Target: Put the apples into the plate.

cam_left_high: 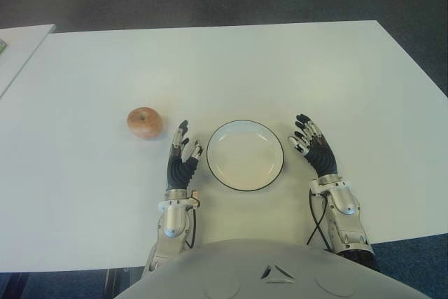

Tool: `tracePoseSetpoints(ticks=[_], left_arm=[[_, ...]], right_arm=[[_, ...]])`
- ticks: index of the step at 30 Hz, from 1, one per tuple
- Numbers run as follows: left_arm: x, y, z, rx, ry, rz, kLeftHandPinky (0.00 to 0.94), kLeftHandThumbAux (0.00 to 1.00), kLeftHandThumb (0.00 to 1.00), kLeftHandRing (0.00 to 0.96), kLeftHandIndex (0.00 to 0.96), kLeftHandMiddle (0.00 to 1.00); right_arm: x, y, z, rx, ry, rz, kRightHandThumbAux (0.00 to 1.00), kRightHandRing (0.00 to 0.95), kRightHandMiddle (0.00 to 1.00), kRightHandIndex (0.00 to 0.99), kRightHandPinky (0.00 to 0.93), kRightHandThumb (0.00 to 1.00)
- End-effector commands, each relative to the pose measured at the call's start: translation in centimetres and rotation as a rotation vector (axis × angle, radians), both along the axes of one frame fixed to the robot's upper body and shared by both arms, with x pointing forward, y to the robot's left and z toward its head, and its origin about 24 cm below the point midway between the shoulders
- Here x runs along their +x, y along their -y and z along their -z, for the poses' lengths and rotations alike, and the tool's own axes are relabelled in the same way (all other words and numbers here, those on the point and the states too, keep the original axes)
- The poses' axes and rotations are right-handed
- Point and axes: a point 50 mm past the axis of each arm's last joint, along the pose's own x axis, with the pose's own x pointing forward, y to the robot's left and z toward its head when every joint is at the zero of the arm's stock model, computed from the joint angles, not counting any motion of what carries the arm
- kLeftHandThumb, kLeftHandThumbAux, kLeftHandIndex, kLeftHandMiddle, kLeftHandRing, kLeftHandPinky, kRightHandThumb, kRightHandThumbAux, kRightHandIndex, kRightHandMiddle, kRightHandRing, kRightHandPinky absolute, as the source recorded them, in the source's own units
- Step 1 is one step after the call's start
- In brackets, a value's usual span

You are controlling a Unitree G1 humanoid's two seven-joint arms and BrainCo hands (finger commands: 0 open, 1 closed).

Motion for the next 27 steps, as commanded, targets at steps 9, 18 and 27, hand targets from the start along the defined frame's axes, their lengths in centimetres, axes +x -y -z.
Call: tracePoseSetpoints(ticks=[9,18,27], left_arm=[[3.2,-3.8,-5.1,0.898,0.114,0.012,0.000,0.494,0.157,0.000,0.033,0.004],[4.5,-5.2,-8.1,1.253,0.178,0.009,0.000,0.454,0.222,0.000,0.064,0.000],[5.9,-6.2,-11.0,1.492,0.179,0.087,0.004,0.401,0.289,0.000,0.090,0.002]], right_arm=[[-1.2,-0.3,2.5,0.002,-0.133,0.017,0.630,0.000,0.000,0.000,0.000,0.124],[-1.0,-0.2,2.8,0.015,-0.135,0.007,0.663,0.000,0.000,0.000,0.000,0.123],[-0.9,-0.2,3.4,0.021,-0.142,0.005,0.683,0.000,0.000,0.000,0.000,0.107]])
